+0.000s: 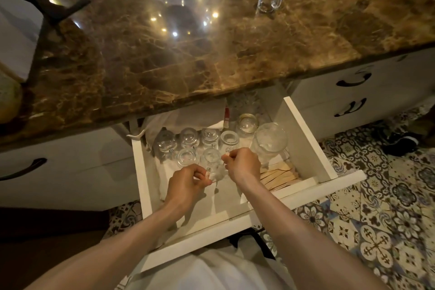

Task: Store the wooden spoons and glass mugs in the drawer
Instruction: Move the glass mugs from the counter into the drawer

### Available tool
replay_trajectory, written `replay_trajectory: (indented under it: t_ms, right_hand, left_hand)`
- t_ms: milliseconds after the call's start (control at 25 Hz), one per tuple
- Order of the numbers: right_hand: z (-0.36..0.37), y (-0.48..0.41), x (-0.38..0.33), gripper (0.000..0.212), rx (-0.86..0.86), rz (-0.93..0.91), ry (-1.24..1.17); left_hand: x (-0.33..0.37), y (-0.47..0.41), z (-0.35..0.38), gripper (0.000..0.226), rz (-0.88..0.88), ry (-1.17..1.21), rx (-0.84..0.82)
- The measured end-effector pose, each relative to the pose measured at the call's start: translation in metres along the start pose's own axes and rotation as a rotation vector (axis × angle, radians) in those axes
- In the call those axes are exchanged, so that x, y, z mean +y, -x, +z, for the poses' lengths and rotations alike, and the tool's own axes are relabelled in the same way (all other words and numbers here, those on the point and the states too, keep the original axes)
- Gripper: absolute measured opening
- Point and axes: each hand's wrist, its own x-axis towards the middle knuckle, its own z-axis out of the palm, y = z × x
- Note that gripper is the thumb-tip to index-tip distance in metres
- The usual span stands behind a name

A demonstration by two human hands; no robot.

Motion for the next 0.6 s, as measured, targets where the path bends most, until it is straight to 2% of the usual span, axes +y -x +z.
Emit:
replay_trajectory:
  t_ms: [280, 360, 440, 600]
  right_hand:
    - [0.008, -0.009, 0.004, 0.02, 0.008, 0.064, -0.054]
    - [0.01, -0.01, 0.006, 0.02, 0.001, 0.081, -0.108]
    - [0.011, -0.012, 0.008, 0.019, -0.039, 0.102, -0.084]
    - [0.011, -0.011, 0.012, 0.019, -0.132, 0.14, 0.002]
  left_hand:
    - [-0.004, -0.002, 0.003, 0.012, 0.0, 0.042, 0.013]
    - [-0.005, -0.001, 0.003, 0.011, -0.006, -0.049, 0.025]
    - [-0.007, 0.0, 0.003, 0.012, -0.014, -0.166, 0.038]
    - [-0.009, -0.001, 0.001, 0.014, -0.045, -0.13, -0.018]
